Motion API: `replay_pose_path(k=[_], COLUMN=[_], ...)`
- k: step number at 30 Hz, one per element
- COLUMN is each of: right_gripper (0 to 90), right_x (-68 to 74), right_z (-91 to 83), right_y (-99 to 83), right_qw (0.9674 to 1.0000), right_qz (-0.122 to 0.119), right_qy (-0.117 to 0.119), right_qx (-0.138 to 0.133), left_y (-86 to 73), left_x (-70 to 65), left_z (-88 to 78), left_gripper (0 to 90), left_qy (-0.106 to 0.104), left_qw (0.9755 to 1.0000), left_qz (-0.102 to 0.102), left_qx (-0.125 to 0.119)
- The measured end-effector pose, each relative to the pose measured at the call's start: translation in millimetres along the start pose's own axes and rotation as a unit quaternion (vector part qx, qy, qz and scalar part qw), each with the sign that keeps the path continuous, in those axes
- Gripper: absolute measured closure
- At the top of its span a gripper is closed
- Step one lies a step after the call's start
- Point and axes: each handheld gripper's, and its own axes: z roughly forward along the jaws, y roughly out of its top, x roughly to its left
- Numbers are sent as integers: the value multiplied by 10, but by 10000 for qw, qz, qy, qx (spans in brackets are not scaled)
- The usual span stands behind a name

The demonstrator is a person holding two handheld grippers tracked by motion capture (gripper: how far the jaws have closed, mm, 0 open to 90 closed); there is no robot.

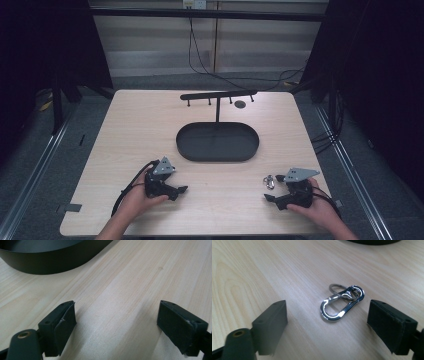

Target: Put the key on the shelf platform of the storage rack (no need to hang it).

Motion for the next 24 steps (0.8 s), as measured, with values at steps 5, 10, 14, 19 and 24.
replay_pose_path(k=[5, 10, 14, 19, 24], right_gripper=[249, 266, 297, 342, 378], right_x=[-8, -58, -91, -109, -100], right_z=[-56, -108, -153, -95, -14], right_y=[78, 128, 215, 345, 438], right_qw=[9986, 9965, 9927, 9875, 9817], right_qz=[222, 639, 1005, 1121, 1267], right_qy=[-170, -139, -161, -162, -209], right_qx=[445, 528, 652, 1094, 1406], left_y=[-1, -3, -2, -2, -1], left_x=[-2, -8, -5, -5, -1], left_z=[1, 4, 2, 3, 0], left_gripper=[151, 151, 151, 151, 151], left_qy=[2, 17, 17, 17, 16], left_qw=[10000, 10000, 10000, 10000, 10000], left_qz=[-17, -56, -30, -31, 0], left_qx=[-12, -53, -31, -33, -10])
